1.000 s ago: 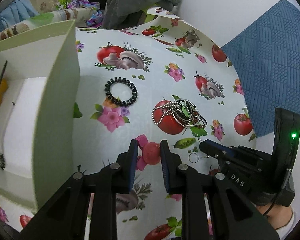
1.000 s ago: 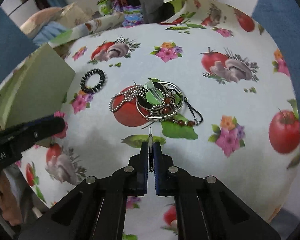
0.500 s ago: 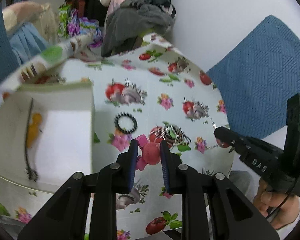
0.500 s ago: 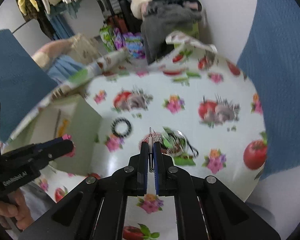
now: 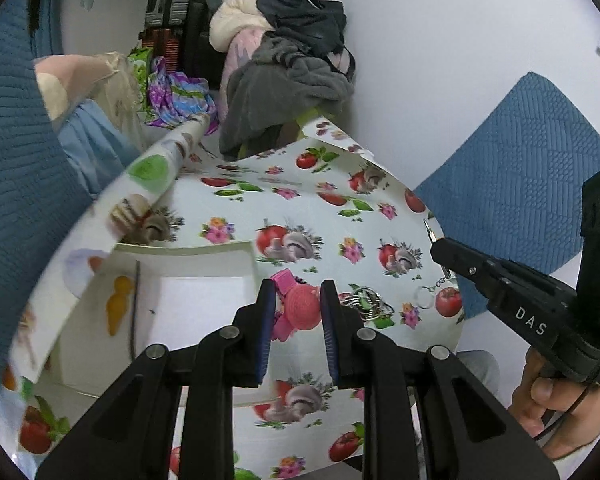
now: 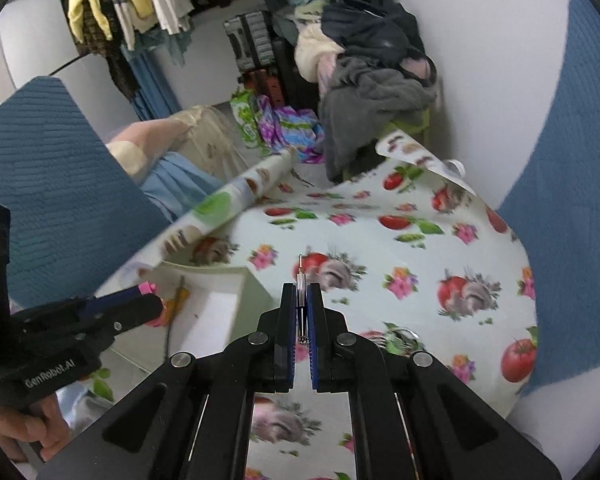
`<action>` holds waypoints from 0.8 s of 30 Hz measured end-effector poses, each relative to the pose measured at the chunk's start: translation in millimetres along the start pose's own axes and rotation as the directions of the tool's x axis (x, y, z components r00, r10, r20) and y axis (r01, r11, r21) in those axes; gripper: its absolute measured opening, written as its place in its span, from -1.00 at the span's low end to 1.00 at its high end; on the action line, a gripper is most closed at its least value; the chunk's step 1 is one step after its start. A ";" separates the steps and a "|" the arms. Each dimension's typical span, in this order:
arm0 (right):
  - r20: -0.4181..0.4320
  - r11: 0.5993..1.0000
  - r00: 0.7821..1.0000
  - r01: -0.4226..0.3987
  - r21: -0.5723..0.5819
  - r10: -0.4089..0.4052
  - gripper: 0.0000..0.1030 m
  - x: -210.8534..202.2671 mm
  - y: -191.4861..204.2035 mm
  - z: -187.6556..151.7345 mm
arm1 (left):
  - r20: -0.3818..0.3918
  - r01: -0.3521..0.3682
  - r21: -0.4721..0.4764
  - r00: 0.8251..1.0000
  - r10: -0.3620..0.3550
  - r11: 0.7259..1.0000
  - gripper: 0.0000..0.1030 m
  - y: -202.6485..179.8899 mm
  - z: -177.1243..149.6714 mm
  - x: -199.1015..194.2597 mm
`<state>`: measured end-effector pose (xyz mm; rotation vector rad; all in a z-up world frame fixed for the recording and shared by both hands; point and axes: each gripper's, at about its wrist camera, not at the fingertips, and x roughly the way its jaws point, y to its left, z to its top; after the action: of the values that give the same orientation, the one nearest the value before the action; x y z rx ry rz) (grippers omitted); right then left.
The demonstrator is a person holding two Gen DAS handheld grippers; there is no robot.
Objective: Organize jewelry
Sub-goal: 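Carry the silver pin and pink charm into the white box and release both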
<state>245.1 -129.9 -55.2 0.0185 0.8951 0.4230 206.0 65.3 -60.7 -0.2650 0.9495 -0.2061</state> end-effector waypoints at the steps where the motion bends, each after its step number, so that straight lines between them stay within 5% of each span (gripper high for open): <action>1: 0.002 1.000 1.000 -0.005 -0.002 0.005 -0.94 1.5 6.1 0.6 | -0.002 -0.004 -0.004 1.000 0.004 1.000 -0.55 5.8 -1.2 -0.9; 12: -0.091 0.995 0.991 -0.096 -0.024 0.094 -0.93 55.9 73.0 -28.1 | -0.056 -0.069 -0.050 0.996 0.066 0.996 -0.55 72.1 -30.0 12.7; 24: -0.213 0.990 0.970 -0.130 -0.047 0.117 -0.92 110.3 98.3 -68.2 | -0.127 -0.076 -0.112 0.990 0.062 0.991 -0.55 107.9 -64.3 50.1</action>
<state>219.5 -10.2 -162.6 -0.0263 1.0928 0.5762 187.7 144.7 -168.7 -0.3290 1.0939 -0.1041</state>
